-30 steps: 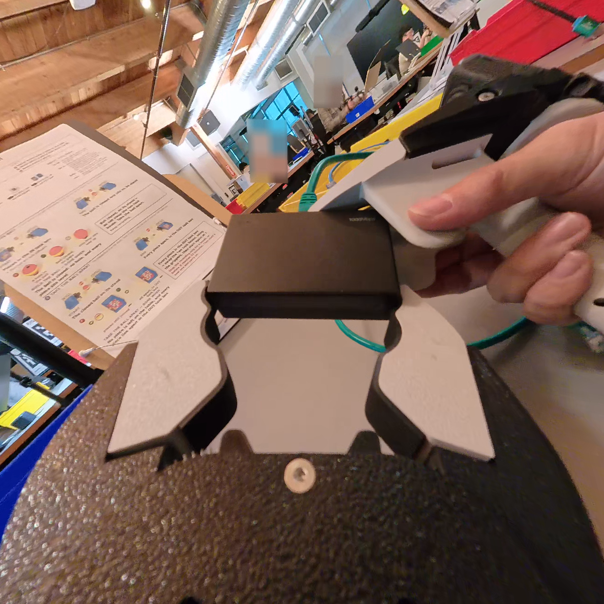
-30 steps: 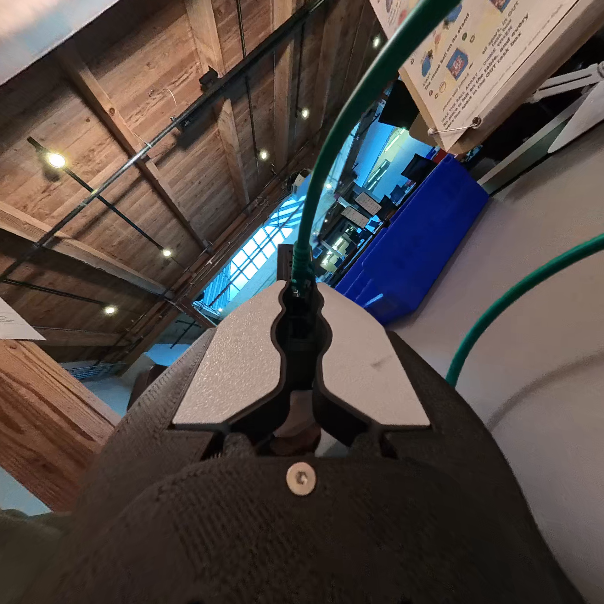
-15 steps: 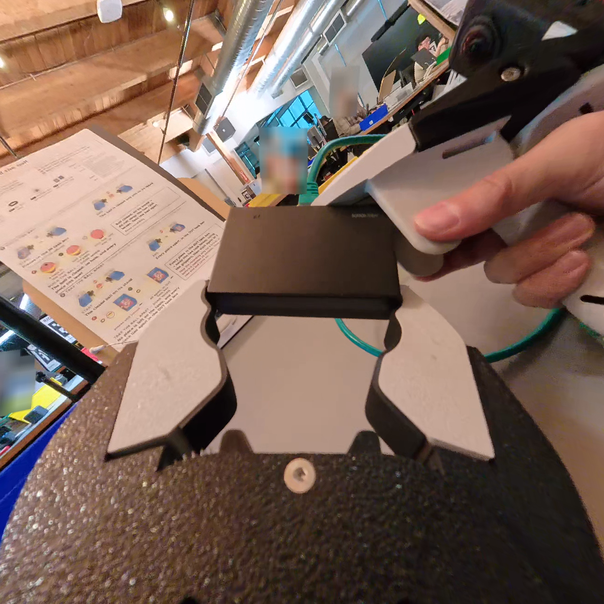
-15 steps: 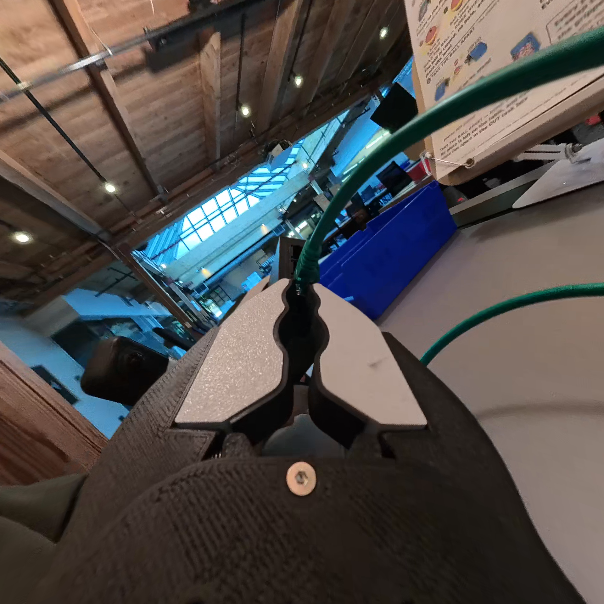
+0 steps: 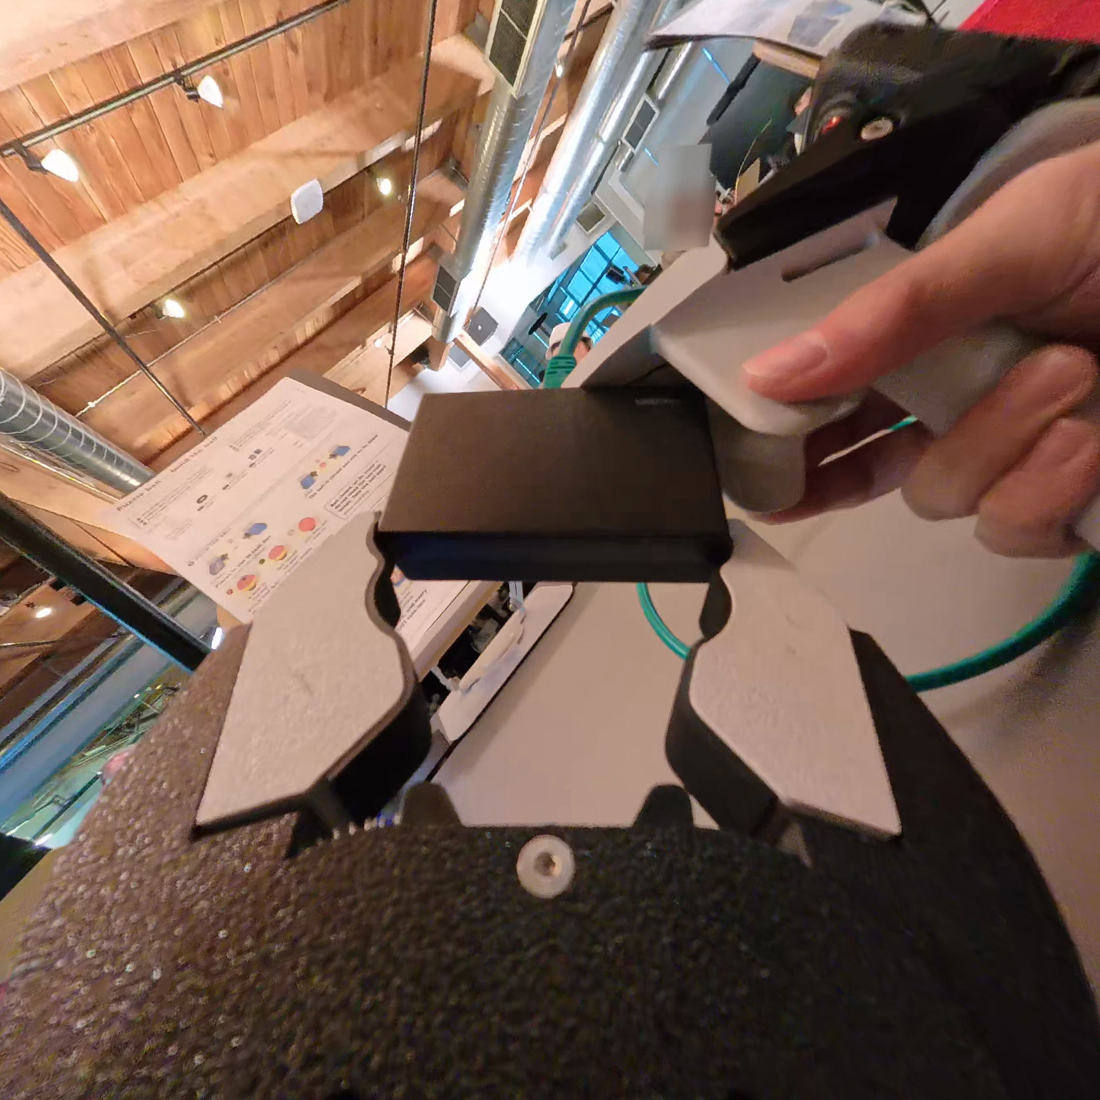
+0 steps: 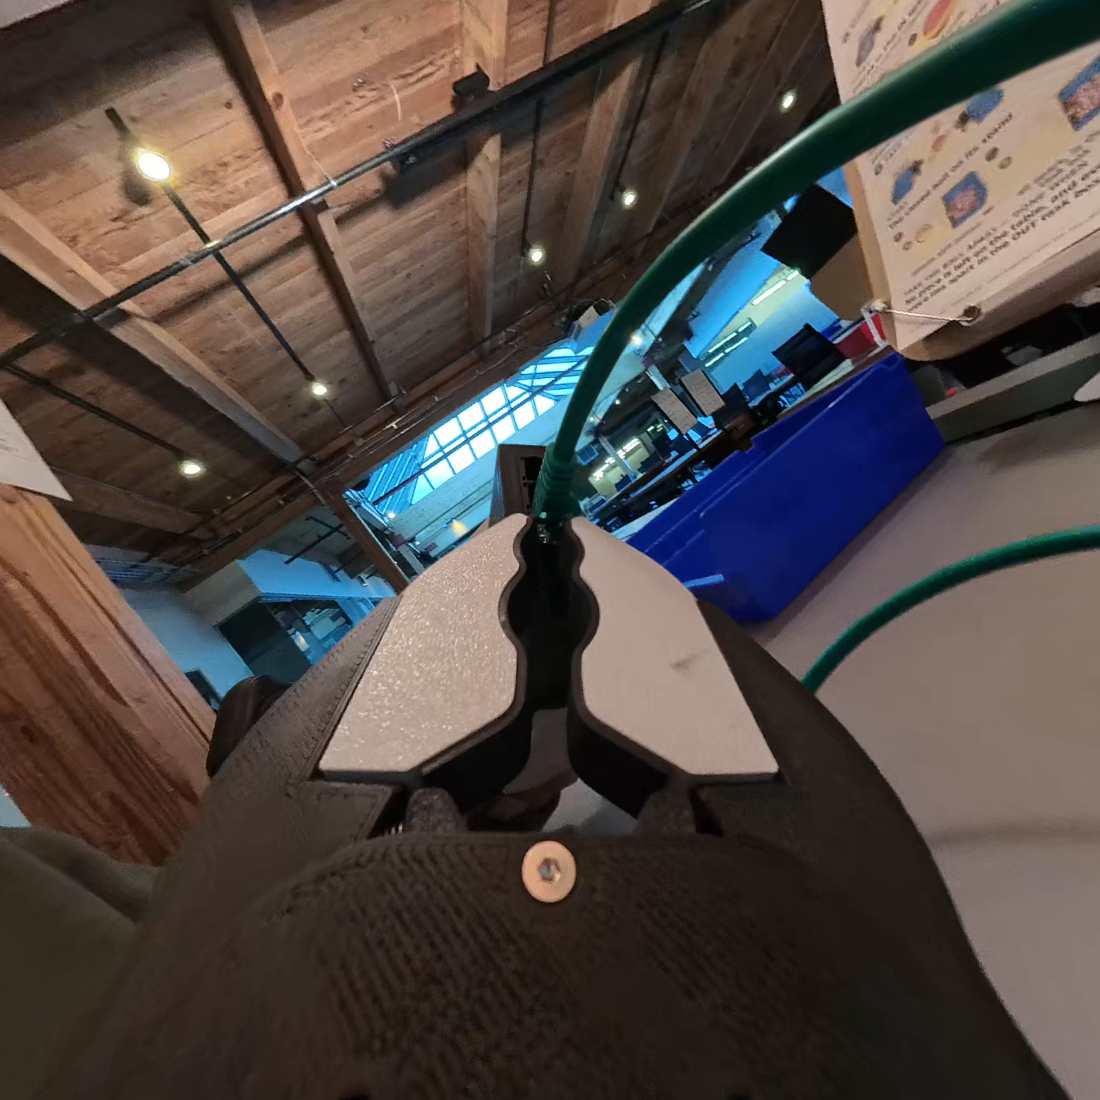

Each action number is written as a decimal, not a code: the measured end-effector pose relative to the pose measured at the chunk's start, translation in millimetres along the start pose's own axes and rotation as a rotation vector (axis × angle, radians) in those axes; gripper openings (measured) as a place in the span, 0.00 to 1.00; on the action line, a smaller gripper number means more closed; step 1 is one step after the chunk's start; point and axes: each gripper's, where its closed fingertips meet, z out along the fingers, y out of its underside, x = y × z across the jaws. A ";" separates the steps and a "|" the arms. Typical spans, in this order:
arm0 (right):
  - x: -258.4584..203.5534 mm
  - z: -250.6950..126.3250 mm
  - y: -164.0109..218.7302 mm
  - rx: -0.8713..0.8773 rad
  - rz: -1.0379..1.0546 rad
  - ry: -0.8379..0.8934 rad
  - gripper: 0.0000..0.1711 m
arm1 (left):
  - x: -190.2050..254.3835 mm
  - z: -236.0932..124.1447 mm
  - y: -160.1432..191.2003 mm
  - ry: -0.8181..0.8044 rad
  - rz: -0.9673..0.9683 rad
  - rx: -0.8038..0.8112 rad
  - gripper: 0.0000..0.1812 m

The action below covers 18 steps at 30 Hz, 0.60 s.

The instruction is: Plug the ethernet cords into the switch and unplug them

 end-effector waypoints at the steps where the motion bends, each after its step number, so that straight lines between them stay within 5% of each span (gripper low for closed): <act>1: -0.9 0.1 -1.0 0.009 -0.006 -0.012 0.05 | -0.7 0.1 -1.5 -0.003 0.012 0.002 0.55; 15: 2.1 -7.8 -3.9 0.086 0.204 -0.124 0.09 | 4.7 0.6 -15.3 0.018 0.082 0.019 0.55; 17: 16.8 -7.2 -0.7 0.068 0.211 -0.015 0.31 | 3.1 0.3 -17.5 0.004 0.102 0.026 0.55; 18: 18.2 -8.4 -0.4 0.063 0.200 -0.007 0.32 | 2.6 0.3 -18.1 0.007 0.103 0.024 0.55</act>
